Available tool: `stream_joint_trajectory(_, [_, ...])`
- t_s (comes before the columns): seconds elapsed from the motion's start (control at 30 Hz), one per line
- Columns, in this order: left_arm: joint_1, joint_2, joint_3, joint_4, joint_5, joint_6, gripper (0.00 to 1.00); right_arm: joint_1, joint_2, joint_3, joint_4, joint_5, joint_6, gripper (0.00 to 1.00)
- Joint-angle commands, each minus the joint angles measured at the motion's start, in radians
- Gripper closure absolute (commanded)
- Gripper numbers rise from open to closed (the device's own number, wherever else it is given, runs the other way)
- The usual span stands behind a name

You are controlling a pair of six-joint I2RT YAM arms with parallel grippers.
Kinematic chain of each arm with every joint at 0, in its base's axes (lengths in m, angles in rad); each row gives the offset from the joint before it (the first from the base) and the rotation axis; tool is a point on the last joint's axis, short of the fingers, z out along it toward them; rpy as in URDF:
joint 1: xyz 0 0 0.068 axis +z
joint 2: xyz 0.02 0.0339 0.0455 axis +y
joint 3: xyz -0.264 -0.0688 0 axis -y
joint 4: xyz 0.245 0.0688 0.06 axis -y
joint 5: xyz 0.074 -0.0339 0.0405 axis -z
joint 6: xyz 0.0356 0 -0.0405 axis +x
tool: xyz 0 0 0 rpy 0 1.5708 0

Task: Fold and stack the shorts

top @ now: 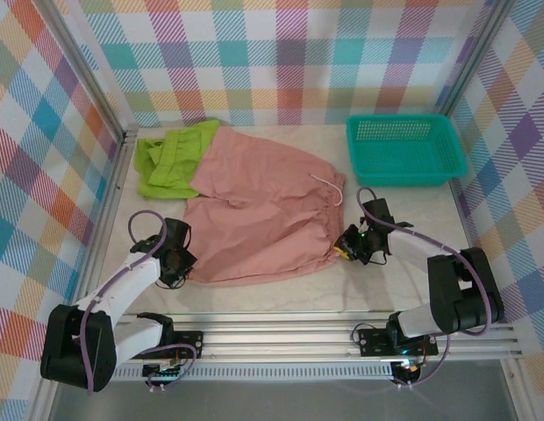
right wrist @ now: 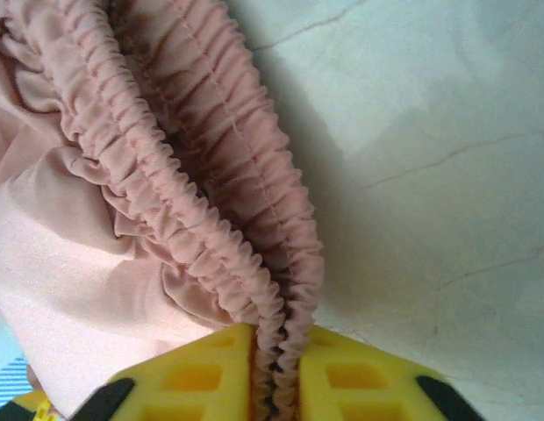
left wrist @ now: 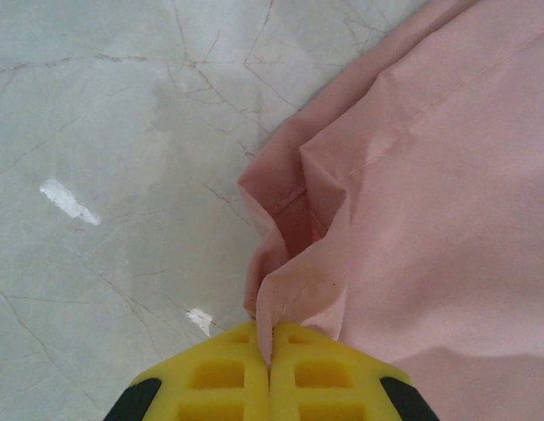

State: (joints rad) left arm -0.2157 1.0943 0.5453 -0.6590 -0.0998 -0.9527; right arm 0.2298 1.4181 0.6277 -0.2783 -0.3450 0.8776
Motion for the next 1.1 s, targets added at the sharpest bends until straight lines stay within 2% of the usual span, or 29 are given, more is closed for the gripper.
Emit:
stream_joint_trajectory(0.0, [-0.01, -0.057, 0.033, -0.033, -0.038, 0.021, 1.0, 0.006, -0.036, 0.006, -0.018, 0.018, -0.006, 0.89])
stream_joint_trajectory(0.17, [-0.002, -0.147, 0.15, -0.149, -0.113, 0.051, 1.0, 0.006, -0.115, 0.037, -0.091, 0.038, -0.031, 1.0])
stream_joint_trajectory(0.57, [0.041, -0.316, 0.527, -0.421, -0.233, 0.139, 1.0, 0.008, -0.455, 0.151, -0.343, 0.0, -0.051, 1.0])
stream_joint_trajectory(0.93, [0.041, -0.294, 0.957, -0.536, -0.314, 0.255, 1.0, 0.026, -0.654, 0.327, -0.582, -0.009, -0.047, 1.0])
stream_joint_trajectory(1.07, [0.041, -0.261, 1.018, -0.525, -0.308, 0.294, 1.0, 0.027, -0.667, 0.344, -0.614, -0.005, -0.031, 1.0])
